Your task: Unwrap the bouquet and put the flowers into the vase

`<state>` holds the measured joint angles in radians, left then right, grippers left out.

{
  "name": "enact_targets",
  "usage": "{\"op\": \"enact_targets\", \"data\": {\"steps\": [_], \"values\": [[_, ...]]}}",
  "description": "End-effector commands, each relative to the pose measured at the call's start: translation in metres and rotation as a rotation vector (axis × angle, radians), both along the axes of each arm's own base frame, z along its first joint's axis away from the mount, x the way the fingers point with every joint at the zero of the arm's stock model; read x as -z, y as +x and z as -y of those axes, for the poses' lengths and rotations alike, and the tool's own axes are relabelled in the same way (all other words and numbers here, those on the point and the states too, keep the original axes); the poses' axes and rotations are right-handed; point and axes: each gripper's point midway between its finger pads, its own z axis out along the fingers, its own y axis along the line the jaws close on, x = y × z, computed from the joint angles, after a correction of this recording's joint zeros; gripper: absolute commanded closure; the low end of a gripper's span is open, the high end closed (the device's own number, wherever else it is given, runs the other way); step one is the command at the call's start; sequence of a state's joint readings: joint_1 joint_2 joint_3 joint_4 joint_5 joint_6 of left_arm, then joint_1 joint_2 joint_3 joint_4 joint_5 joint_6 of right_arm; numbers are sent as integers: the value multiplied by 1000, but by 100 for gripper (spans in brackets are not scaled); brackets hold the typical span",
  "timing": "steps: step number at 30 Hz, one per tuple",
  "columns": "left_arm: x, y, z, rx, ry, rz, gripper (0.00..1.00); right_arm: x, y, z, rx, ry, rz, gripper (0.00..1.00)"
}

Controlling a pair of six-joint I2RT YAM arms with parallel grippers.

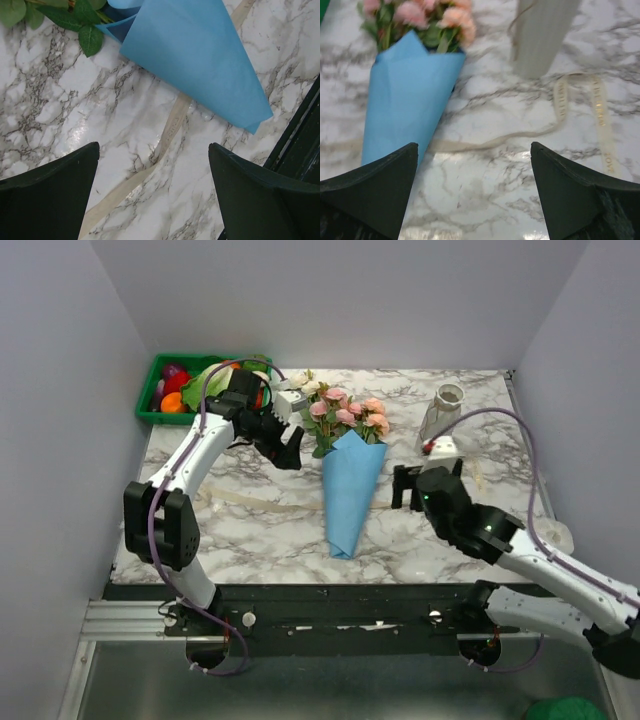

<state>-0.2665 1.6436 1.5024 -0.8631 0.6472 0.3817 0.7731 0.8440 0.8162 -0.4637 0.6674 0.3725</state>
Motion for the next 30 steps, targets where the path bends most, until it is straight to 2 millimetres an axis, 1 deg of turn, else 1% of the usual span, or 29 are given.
{"op": "enact_targets", "data": {"steps": [1, 2, 3, 4, 5, 6, 7, 8, 9, 10, 11, 12, 14, 15, 18, 19, 21, 22, 25, 26, 28, 29, 30], "values": [[4, 1, 1, -25, -17, -31, 1, 39, -20, -56, -210, -243, -68, 0], [12, -3, -2, -31, 2, -45, 1, 43, -24, -67, -248, -272, -67, 0], [15, -6, -5, -39, 13, -46, 1, 47, -28, -78, -280, -295, -67, 0], [18, -7, -8, -46, 24, -42, 1, 51, -39, -96, -354, -325, -62, 0], [28, -13, -12, -50, 39, -65, 1, 60, -42, -109, -388, -365, -76, 0], [27, -15, -14, -56, 41, -53, 1, 62, -46, -120, -419, -381, -72, 0], [30, -16, -17, -73, 49, -61, 1, 64, -56, -135, -476, -413, -62, 0], [36, -19, -21, -82, 60, -73, 1, 80, -59, -144, -496, -473, -84, 0], [33, -21, -23, -90, 57, -64, 1, 76, -61, -154, -501, -485, -69, 0], [34, -23, -25, -97, 57, -70, 1, 81, -70, -166, -535, -516, -61, 0], [35, -25, -28, -108, 55, -79, 1, 85, -72, -173, -544, -537, -59, 0], [30, -29, -30, -109, 44, -75, 1, 95, -74, -184, -557, -563, -66, 0], [30, -33, -38, -119, 44, -78, 1, 105, -81, -195, -588, -579, -68, 0], [27, -39, -42, -121, 45, -79, 1, 115, -82, -201, -599, -586, -74, 0], [26, -45, -57, -140, 53, -80, 1, 126, -82, -209, -610, -608, -73, 0], [25, -47, -60, -144, 51, -80, 1, 133, -81, -211, -608, -630, -80, 0], [24, -49, -70, -167, 50, -77, 1, 138, -79, -212, -592, -657, -78, 0], [24, -50, -72, -169, 49, -76, 1, 147, -77, -210, -584, -685, -85, 0], [22, -53, -79, -180, 36, -78, 1, 152, -74, -210, -559, -716, -80, 0], [22, -54, -79, -181, 34, -78, 1, 157, -73, -209, -554, -732, -84, 0], [21, -55, -82, -189, 34, -75, 1, 159, -70, -205, -525, -761, -78, 0], [21, -55, -83, -190, 35, -73, 1, 164, -69, -202, -514, -783, -82, 0], [20, -55, -83, -192, 33, -73, 1, 162, -67, -198, -490, -805, -73, 0]]}}
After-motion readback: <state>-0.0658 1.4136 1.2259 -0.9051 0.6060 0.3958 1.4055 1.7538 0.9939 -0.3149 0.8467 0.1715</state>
